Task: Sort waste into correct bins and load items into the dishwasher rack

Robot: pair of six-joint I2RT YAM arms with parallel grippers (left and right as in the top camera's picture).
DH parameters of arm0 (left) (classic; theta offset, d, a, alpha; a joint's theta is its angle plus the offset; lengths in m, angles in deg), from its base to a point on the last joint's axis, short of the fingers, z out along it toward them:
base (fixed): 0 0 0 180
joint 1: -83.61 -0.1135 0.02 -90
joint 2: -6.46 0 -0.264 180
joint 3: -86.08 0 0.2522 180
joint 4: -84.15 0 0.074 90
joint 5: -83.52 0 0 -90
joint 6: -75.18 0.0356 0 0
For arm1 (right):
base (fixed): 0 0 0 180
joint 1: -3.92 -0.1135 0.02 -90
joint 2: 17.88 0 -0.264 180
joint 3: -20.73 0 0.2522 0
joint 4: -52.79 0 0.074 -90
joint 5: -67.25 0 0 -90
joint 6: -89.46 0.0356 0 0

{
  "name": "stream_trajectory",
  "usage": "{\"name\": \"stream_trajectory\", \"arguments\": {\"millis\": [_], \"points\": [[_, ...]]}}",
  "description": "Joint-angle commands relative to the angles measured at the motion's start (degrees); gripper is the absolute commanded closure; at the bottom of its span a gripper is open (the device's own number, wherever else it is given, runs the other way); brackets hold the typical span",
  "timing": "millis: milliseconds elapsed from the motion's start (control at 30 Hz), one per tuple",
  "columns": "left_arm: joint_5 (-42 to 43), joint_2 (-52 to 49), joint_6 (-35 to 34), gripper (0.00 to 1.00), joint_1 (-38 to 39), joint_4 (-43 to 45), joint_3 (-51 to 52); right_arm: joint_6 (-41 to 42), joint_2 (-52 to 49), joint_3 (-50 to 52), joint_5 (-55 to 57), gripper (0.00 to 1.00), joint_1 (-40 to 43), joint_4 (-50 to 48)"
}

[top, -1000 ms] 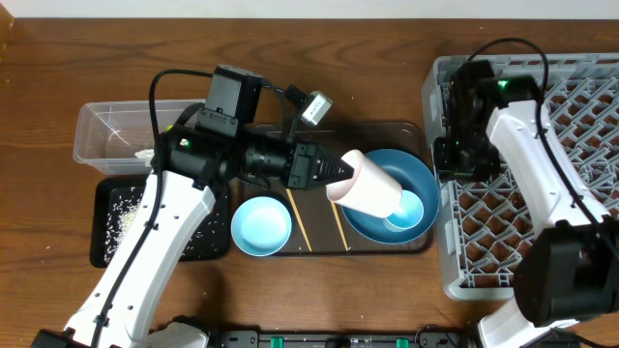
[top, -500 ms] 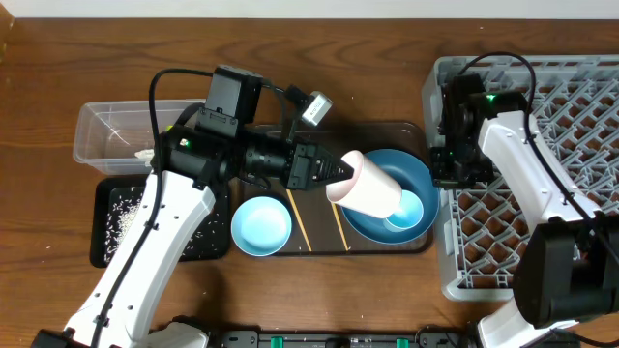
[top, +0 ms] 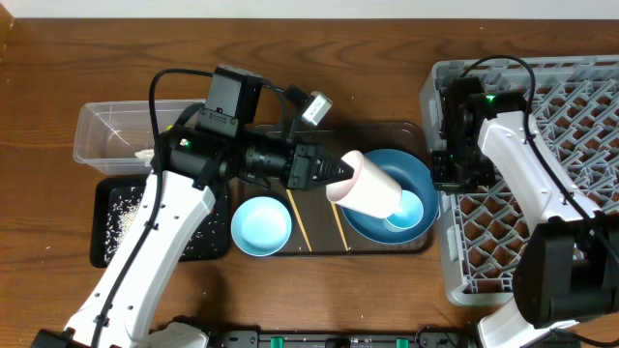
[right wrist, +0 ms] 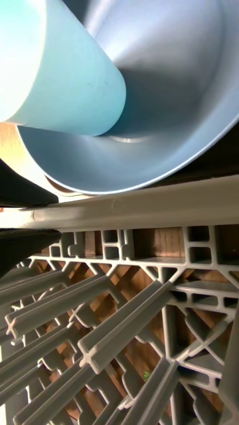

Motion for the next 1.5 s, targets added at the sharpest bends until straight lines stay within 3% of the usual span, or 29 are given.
{"name": "stream_trajectory", "arguments": {"millis": [0, 867, 1167, 1333, 1467], "points": [[0.8, -0.4, 1.0, 0.9, -0.2, 0.0, 0.2, 5.4, 0.4, 0.7, 0.0, 0.96, -0.1, 0.2], [0.8, -0.4, 1.0, 0.9, -0.2, -0.9, 0.2, 15.9, 0.4, 0.7, -3.1, 0.99, -0.1, 2.9], [0.8, -0.4, 1.0, 0.9, -0.2, -0.9, 0.2, 16.0, 0.4, 0.7, -3.5, 0.98, -0.1, 3.0], [0.8, -0.4, 1.0, 0.9, -0.2, -0.9, 0.2, 15.5, 0.4, 0.7, -2.6, 0.89, 0.1, 3.0], [0.8, -0.4, 1.0, 0.9, -0.2, -0.9, 0.2, 12.2, 0.4, 0.7, -2.6, 0.71, 0.6, 3.2]]}}
